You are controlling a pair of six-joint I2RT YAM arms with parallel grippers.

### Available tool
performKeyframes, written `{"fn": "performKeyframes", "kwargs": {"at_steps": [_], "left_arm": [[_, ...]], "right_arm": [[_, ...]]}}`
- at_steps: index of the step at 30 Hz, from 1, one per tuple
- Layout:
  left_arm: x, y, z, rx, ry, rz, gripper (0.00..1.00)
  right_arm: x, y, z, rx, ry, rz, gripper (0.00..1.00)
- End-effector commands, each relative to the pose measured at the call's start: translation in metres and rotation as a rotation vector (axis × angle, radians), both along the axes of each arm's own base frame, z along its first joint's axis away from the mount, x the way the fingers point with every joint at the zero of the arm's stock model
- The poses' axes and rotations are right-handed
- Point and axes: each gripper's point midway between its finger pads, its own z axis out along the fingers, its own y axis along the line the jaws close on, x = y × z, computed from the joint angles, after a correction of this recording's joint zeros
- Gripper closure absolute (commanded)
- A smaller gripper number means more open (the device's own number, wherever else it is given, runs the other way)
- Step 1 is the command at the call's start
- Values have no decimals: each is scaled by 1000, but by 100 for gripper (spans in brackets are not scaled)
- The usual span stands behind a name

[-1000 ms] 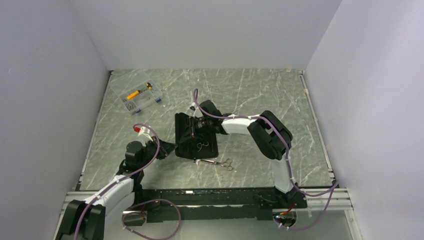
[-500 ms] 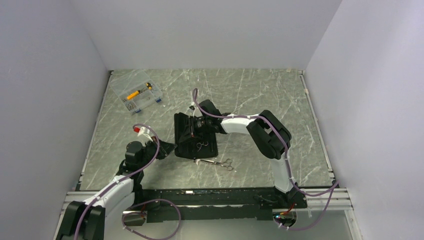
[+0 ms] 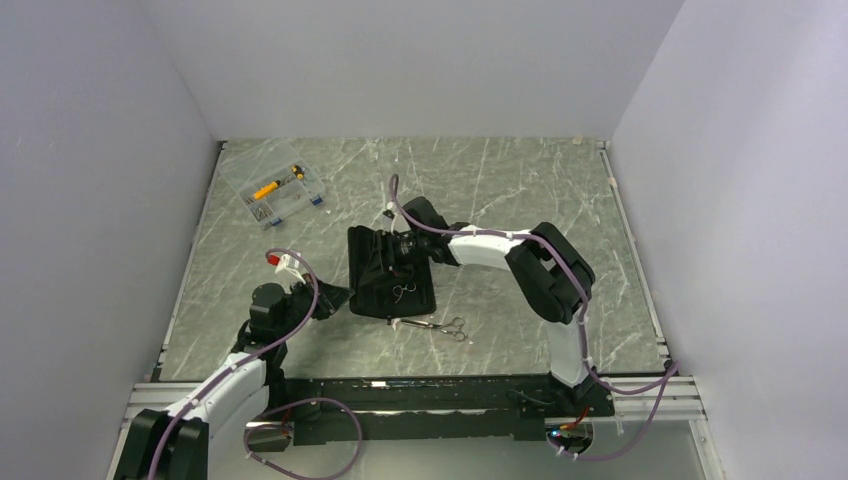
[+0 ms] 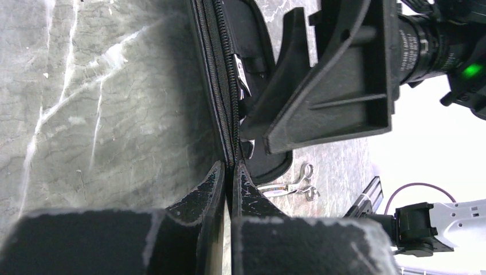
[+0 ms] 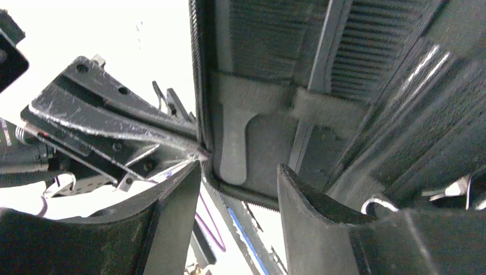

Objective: Sort the hair-cutting tools

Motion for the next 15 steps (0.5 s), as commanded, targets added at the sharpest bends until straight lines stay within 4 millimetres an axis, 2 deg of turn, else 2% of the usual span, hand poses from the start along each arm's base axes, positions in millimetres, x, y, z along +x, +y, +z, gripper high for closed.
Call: {"fn": "performKeyframes", "kwargs": {"at_steps": [1,5,6,7,10,12,13,15], "left_arm": [[-14,-2,-17,22,23,-42,100],[-9,11,-27,89,93,33,99],[-7,16,-30,115,116,60,95],[-6,22,-34,145,143,92,86],[-3,36,-36,198,174,159,49],[-1,43,-34,216,184,205,31],[1,49,-33,227,192,236,27],[-1,54,-32,233,213,273,26]], "right_arm": [[-6,-12,33,6,-82,28,46],[3,-39,40,-74,-168,-21,46],[8,-48,39,-107,-189,-47,46],[13,-58,38,-135,-211,-75,46],[31,-87,33,-217,-263,-183,46],[42,-103,30,-257,-285,-248,47],[48,-111,28,-284,-304,-286,47],[60,-124,24,-338,-338,-349,47]]}}
